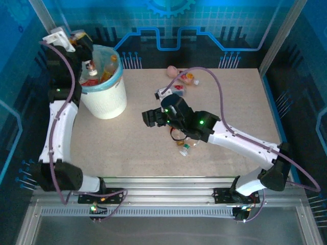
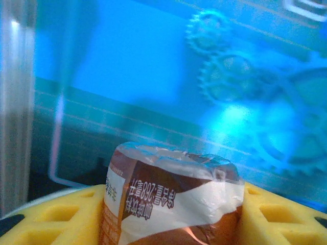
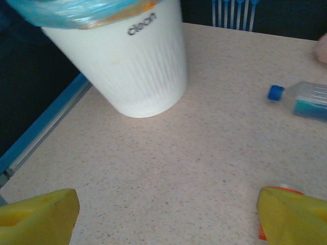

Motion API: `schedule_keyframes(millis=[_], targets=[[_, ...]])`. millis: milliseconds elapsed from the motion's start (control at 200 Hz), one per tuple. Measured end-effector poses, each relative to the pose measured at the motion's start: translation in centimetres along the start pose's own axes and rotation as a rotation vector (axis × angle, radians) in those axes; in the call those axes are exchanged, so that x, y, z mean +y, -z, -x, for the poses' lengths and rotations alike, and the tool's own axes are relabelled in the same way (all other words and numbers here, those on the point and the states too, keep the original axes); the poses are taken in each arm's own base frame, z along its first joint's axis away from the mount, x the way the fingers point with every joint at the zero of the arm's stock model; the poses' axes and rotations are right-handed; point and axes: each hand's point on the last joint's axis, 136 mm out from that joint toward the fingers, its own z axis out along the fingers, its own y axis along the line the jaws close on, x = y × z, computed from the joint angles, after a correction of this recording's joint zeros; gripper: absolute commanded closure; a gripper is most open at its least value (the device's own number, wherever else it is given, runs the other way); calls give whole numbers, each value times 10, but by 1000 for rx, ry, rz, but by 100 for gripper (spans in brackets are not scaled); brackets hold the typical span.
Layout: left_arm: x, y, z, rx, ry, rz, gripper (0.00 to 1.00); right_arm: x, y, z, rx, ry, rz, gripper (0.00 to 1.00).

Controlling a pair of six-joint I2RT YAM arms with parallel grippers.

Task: Put the plastic bottles in the bin

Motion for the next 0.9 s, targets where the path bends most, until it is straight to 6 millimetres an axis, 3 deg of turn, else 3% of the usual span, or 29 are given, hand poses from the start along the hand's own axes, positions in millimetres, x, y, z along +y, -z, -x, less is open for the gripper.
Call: schedule_keyframes(millis=[165, 285, 375, 590, 900], targets=[[49, -45, -35, 56, 48, 80, 60, 10, -2, 5, -3, 8, 20, 9], [61, -63, -65, 118, 59, 81, 55, 10, -1, 7, -7, 7, 21, 9], [61, -69, -78, 146, 59, 66, 38, 9, -1, 7, -9, 6, 16, 9], [56, -69, -74, 136, 54, 40, 30, 7, -1, 8, -15, 6, 4, 9], [49, -58, -57, 102, 29, 26, 30, 14, 0, 5, -12, 15, 13, 9]])
